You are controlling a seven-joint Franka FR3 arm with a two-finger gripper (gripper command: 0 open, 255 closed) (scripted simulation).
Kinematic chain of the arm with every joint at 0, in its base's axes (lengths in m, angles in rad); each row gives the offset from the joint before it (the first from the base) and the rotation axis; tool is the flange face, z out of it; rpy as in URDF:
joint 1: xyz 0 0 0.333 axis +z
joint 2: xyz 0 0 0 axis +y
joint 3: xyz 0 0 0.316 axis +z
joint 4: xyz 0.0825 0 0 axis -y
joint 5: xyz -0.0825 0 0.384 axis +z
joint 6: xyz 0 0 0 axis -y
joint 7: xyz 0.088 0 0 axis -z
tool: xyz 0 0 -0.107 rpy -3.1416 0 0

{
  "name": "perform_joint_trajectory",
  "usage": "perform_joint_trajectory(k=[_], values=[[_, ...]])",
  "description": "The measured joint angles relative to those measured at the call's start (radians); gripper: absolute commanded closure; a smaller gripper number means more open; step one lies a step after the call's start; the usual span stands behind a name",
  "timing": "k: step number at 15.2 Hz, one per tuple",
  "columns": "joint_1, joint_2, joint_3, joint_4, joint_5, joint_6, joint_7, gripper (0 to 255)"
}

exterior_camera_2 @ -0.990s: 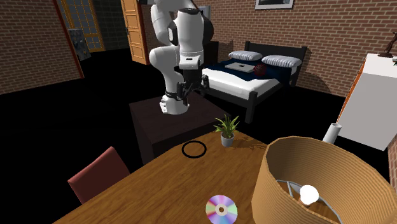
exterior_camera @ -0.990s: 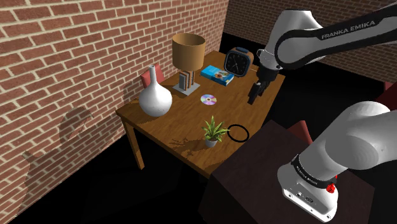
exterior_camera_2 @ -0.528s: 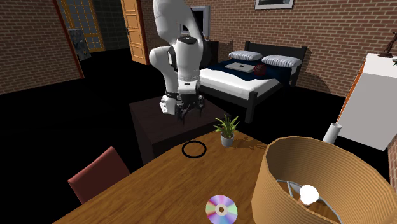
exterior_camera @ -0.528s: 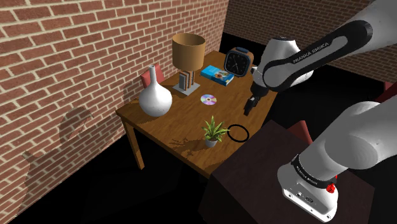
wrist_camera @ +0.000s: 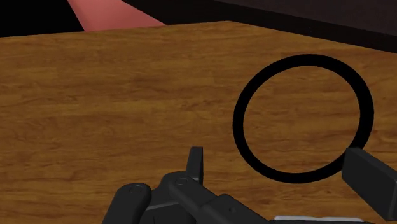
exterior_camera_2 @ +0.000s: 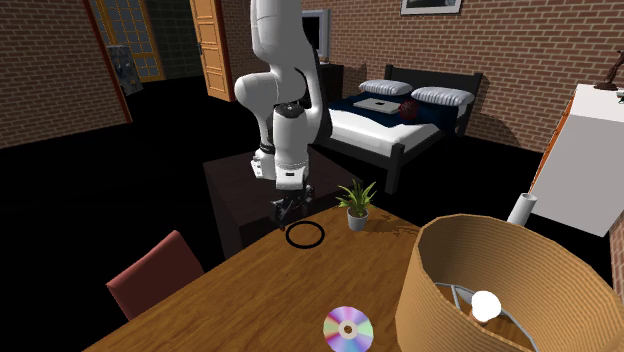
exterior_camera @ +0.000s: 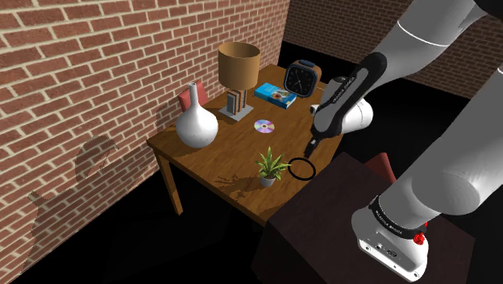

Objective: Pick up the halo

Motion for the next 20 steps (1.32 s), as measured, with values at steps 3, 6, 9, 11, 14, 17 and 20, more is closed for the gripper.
perform_joint_trajectory(k=[3,6,9,11,14,17,20], values=[[-0.081,0.134,0.097,0.042,0.117,0.097,-0.114,0],[-0.145,0.208,0.162,0.059,0.147,0.156,-0.146,0],[-0.189,0.275,0.207,0.08,0.155,0.205,-0.154,0],[-0.204,0.303,0.221,0.089,0.155,0.224,-0.156,255],[-0.206,0.304,0.226,0.088,0.156,0.229,-0.155,255],[-0.207,0.304,0.227,0.087,0.156,0.231,-0.155,255],[-0.206,0.304,0.227,0.087,0.157,0.229,-0.155,255]])
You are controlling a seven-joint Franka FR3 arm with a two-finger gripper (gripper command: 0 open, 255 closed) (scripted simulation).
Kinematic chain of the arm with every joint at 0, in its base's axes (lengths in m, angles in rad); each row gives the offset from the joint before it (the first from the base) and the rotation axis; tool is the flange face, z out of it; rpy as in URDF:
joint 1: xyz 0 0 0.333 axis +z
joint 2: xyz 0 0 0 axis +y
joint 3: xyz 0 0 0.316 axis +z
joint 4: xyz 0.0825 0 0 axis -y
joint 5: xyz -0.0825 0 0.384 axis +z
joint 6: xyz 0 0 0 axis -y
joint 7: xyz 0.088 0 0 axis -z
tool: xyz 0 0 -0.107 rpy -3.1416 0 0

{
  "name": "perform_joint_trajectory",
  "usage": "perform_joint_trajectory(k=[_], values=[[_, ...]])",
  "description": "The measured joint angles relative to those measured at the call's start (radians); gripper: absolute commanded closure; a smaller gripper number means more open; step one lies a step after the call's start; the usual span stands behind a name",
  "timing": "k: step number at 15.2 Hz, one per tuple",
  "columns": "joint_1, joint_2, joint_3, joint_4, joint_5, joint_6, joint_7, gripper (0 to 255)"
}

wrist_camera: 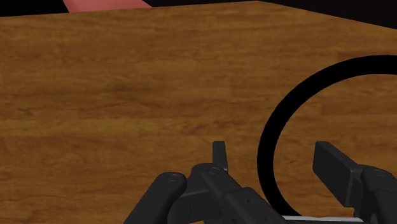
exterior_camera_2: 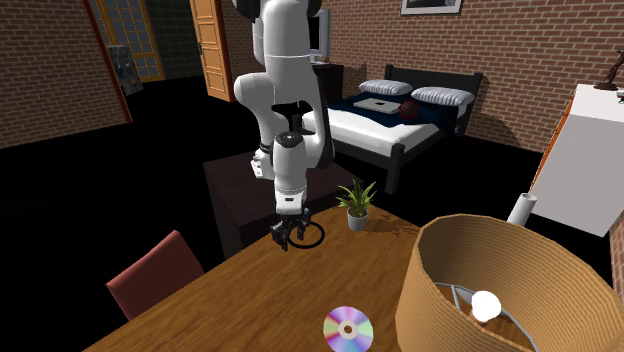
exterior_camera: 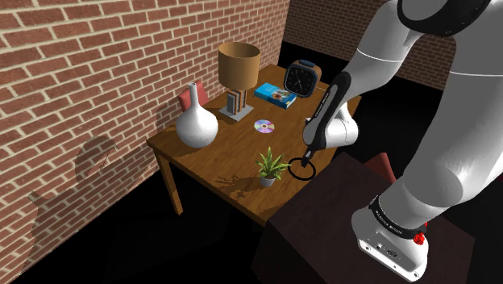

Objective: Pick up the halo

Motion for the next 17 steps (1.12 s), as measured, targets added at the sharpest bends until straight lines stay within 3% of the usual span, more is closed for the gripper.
perform_joint_trajectory(k=[5,9,14,17], values=[[0.037,-0.059,-0.038,-0.015,-0.002,-0.047,0.003,255],[0.108,-0.145,-0.113,-0.041,-0.022,-0.11,0.02,255],[0.221,-0.26,-0.25,-0.072,-0.119,-0.195,0.094,255],[0.252,-0.311,-0.303,-0.076,-0.194,-0.242,0.144,255]])
